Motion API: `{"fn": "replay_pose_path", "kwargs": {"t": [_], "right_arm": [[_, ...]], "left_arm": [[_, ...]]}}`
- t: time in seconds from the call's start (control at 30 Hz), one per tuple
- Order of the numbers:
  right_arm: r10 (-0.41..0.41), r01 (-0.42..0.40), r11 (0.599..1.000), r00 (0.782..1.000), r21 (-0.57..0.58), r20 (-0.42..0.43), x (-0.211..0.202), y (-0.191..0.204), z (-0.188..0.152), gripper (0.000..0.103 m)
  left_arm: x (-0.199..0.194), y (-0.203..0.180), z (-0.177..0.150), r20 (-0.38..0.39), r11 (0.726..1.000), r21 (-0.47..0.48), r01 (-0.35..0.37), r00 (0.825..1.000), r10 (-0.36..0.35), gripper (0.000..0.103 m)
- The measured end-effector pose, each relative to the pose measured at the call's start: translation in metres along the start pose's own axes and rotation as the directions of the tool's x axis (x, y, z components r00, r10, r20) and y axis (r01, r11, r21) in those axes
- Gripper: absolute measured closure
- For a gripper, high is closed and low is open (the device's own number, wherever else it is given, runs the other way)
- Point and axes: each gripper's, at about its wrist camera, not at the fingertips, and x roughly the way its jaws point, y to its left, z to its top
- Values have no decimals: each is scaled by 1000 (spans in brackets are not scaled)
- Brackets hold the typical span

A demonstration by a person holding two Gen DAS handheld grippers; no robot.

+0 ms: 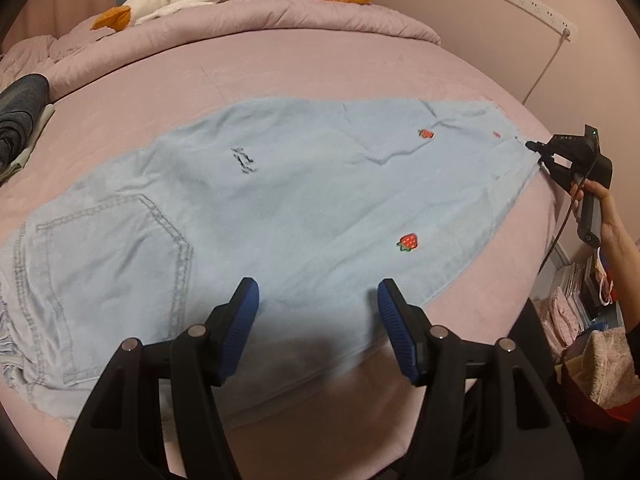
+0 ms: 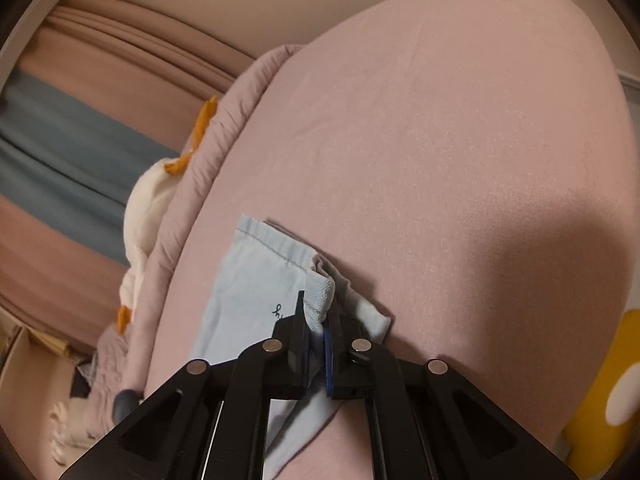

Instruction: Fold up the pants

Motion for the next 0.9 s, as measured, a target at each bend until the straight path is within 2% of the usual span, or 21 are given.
{"fn": "replay_pose_path", "kwargs": {"t": [0.03,0.1,0.13,0.17,0.2,0.23,0.3,0.37,0.4,0.47,0.53,0.57,0.6,0.63,0.73,0.83,0.87,0.9], "right_arm": [[-17,17,1000,1000,2,6,-5,2,2,97],[-116,121,991,990,-60,85,-22,19,4,79],[-167,185,974,976,-128,136,-31,32,4,73],[-184,217,952,970,-216,161,-36,48,1,70],[-182,218,933,972,-286,150,-38,59,-1,70],[-175,204,907,978,-367,111,-32,76,-6,70],[-146,119,849,989,-515,-11,-14,108,-27,70],[-132,9,783,979,-621,-153,10,134,-58,74],[-154,-14,739,970,-673,-190,20,144,-74,77],[-207,-30,660,953,-751,-221,28,153,-101,78],[-268,-26,603,935,-797,-233,28,146,-122,78],[-297,-20,584,925,-811,-236,26,136,-131,78],[-294,-21,578,927,-816,-232,21,126,-136,80],[-264,-22,583,940,-812,-215,12,118,-138,81],[-276,-28,601,931,-798,-241,-9,101,-129,84],[-319,-12,605,912,-796,-257,-8,111,-122,84],[-308,-18,603,917,-798,-254,-11,121,-120,84],[-266,-60,606,925,-793,-273,-11,134,-120,84]], "left_arm": [[-6,1,3,19,1000,-4,8,1000,-8,41],[-23,2,10,74,999,-22,46,996,-44,41],[-29,4,15,99,998,-32,61,993,-58,39],[-33,5,21,120,997,-40,65,991,-60,33],[-34,5,28,140,997,-48,55,989,-48,31],[-31,3,35,147,998,-52,45,988,-37,31],[-14,-1,48,117,997,-61,48,992,-41,31],[11,-9,56,51,997,-66,43,998,-39,34],[21,-15,55,21,998,-48,32,999,-31,35],[33,-26,47,-11,1000,13,5,1000,-4,38],[42,-31,29,-57,997,72,-25,998,29,38],[43,-30,19,-56,996,88,-28,998,33,37],[37,-29,9,-15,994,106,-29,999,30,36],[32,-28,1,1,992,121,-24,1000,24,36],[17,-17,-9,-1,993,114,12,1000,-12,36],[4,-3,-6,-30,997,58,40,999,-39,36],[-1,-1,-5,-20,999,44,32,999,-31,36],[-5,3,-3,-6,999,42,20,1000,-20,36]]}}
